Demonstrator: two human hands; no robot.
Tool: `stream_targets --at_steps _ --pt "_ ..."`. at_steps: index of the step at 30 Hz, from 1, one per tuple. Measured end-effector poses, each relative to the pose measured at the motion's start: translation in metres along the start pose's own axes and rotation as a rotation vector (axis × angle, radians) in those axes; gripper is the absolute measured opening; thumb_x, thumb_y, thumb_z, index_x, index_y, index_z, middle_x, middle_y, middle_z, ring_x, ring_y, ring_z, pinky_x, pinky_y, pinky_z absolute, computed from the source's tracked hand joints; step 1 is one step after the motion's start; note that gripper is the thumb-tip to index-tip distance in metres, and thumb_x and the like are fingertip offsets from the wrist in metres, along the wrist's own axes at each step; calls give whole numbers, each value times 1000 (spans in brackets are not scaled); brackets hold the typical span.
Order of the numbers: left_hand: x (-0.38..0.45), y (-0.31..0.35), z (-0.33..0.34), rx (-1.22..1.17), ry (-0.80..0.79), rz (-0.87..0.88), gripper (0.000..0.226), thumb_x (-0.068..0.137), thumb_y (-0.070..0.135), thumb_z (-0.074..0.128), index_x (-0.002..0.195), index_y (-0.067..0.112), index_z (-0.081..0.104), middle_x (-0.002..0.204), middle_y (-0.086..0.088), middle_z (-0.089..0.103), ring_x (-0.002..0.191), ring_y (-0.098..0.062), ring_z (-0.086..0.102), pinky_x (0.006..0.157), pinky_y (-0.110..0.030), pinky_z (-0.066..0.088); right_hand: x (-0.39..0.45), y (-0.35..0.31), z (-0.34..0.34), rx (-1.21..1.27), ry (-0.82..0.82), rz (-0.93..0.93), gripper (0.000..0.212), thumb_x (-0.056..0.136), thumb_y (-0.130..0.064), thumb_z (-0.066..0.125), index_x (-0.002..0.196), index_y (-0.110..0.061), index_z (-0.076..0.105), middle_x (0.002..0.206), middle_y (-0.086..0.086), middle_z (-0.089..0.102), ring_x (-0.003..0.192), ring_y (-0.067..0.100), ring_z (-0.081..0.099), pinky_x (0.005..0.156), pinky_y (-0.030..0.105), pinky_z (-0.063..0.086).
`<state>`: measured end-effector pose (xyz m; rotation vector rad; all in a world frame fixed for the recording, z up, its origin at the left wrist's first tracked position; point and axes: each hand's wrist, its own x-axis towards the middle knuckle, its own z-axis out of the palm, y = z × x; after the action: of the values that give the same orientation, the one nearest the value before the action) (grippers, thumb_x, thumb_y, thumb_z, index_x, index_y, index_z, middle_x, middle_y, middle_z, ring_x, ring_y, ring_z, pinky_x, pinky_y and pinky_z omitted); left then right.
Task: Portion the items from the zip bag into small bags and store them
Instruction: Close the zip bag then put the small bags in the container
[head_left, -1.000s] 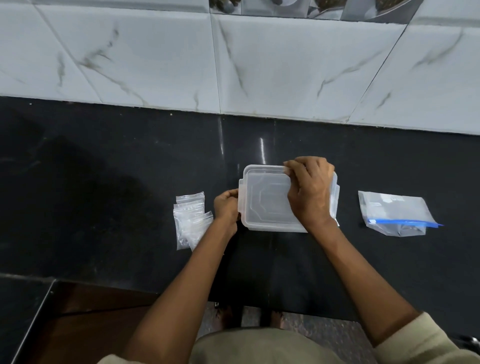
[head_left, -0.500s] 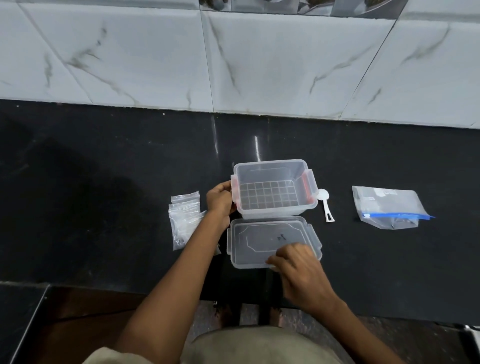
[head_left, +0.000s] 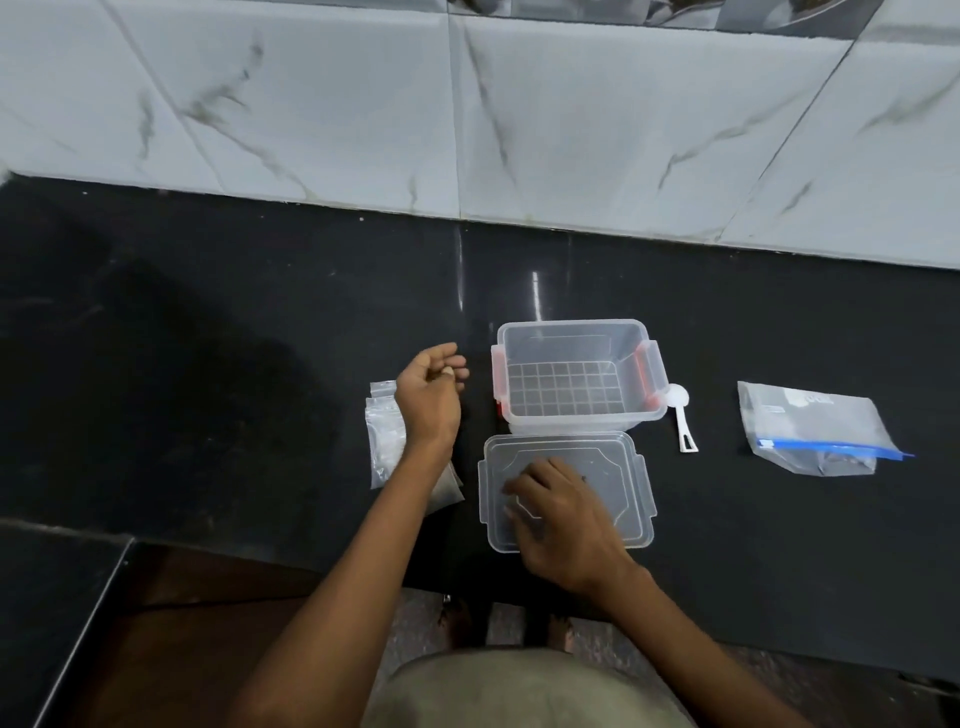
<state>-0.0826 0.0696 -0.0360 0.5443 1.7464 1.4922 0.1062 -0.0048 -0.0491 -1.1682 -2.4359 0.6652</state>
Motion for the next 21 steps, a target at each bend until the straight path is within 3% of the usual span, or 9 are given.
stream_targets --at_steps 3,5,8,11,15,21 --pt "0 5 -25 -127 66 57 41 90 -17 44 107 9 71 93 -7 72 81 -11 68 78 -24 59 37 -29 8 26 -19 -17 28 88 -19 65 115 -12 67 107 4 63 99 20 56 79 37 55" --pt "5 2 -46 -128 186 48 40 88 -16 48 106 12 71 96 -4 71 87 -12 68 84 -24 59 59 -52 15 66 -90 52 43 93 -24 63 134 -13 55 125 5 58 112 20 51 94 40 52" --pt "21 -14 -76 53 351 -61 39 85 -4 56 112 22 66 115 -2 64 103 -15 65 97 -34 56 85 -71 30 117 -202 221 71 93 -30 66 152 -10 30 147 9 43 132 25 42 112 39 39" --pt "32 -28 -99 240 268 -227 52 84 9 59 135 22 55 126 -2 58 114 -21 59 104 -43 50 101 -72 53 123 -224 352 87 89 -29 71 155 -7 19 152 12 39 137 29 39 113 42 38" --pt "33 -32 -108 329 81 -218 53 85 6 55 138 17 55 121 0 63 114 -21 61 106 -42 50 112 -64 70 236 -125 482 57 78 -17 73 128 -14 44 128 10 58 118 29 56 98 46 51" --pt "42 -19 -105 352 -48 -211 44 94 14 61 138 13 56 114 0 66 110 -19 63 104 -40 51 111 -53 71 456 -64 522 31 81 -10 78 107 -14 62 95 -8 64 89 13 64 83 31 57"
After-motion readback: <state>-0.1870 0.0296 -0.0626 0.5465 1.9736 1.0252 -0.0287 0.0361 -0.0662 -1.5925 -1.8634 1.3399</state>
